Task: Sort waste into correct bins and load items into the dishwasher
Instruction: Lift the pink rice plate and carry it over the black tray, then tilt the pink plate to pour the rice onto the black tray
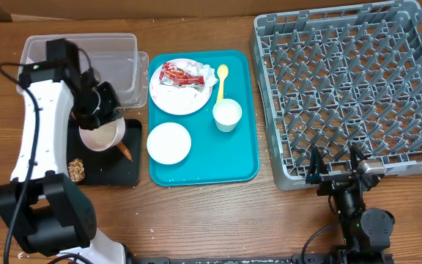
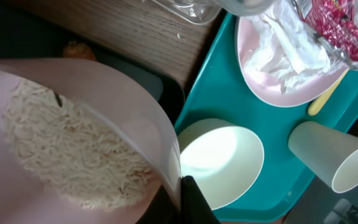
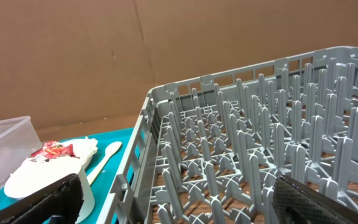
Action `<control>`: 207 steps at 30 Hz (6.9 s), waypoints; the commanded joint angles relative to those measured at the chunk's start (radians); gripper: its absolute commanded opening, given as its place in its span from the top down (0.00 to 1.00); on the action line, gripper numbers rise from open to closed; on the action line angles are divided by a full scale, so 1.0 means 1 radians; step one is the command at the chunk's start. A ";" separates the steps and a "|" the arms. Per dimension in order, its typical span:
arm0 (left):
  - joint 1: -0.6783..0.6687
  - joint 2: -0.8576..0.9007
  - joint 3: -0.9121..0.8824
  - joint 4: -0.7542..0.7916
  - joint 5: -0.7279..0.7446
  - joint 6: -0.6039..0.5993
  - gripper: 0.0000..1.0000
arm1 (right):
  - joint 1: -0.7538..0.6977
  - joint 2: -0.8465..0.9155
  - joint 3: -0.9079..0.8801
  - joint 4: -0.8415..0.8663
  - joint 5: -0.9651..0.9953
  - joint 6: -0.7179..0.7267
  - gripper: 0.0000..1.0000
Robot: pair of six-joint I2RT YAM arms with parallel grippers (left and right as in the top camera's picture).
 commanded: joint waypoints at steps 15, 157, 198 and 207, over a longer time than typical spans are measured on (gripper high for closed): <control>0.296 -0.019 -0.168 0.101 0.501 0.152 0.96 | -0.005 -0.010 -0.010 0.004 -0.003 -0.001 0.00; 0.473 -0.017 -0.301 0.177 1.017 0.393 0.96 | -0.005 -0.010 -0.010 0.004 -0.003 -0.001 0.00; 0.561 -0.017 -0.301 -0.124 0.980 0.581 0.96 | -0.005 -0.010 -0.010 0.004 -0.003 -0.001 0.00; 0.565 -0.017 -0.301 -0.122 0.973 0.610 0.96 | -0.005 -0.010 -0.010 0.004 -0.003 -0.001 0.00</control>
